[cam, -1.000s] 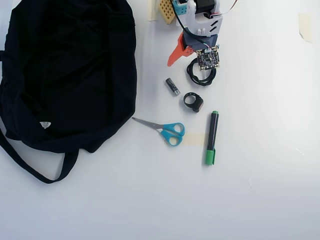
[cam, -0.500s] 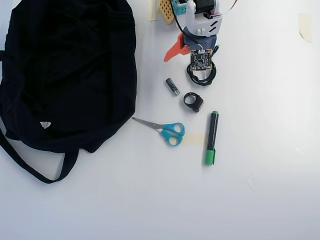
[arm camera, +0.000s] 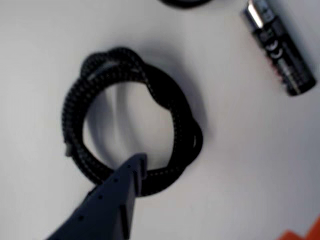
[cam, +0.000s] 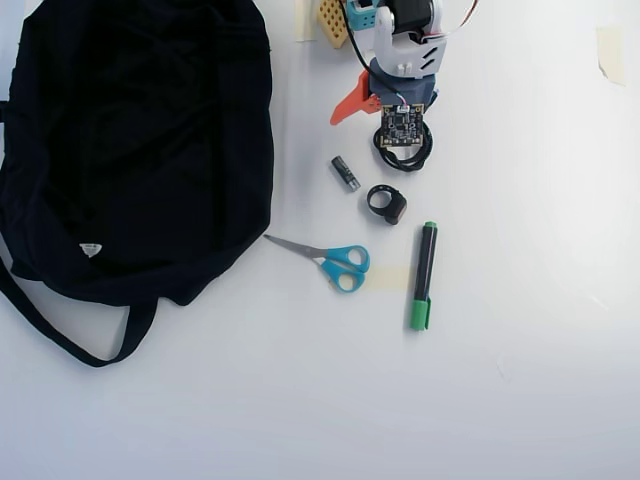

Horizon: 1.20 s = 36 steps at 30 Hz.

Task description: Put the cable into the black bag

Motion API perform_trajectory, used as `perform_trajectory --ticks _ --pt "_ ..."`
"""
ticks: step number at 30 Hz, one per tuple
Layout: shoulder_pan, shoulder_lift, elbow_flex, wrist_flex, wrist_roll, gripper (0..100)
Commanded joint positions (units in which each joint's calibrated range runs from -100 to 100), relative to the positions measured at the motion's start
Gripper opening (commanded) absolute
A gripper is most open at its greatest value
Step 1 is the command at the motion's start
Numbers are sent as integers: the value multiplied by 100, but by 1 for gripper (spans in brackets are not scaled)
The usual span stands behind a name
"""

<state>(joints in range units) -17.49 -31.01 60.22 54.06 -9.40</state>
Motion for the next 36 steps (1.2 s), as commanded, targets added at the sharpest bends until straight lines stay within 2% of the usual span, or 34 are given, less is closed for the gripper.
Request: perform_trajectory --ticks 1,6,12,24,26,32,36 --pt "-16 246 -308 -91 -19 44" --pt "-46 395 -380 -160 -19 44" --pt "-61 769 -191 -1004 -19 44" --pt "-61 1126 -20 -1073 -19 43" --pt "-61 1126 -11 -1073 -19 40" --pt "-61 1117 -11 -1073 -9 19" --pt "-61 1117 -11 -1073 12 11"
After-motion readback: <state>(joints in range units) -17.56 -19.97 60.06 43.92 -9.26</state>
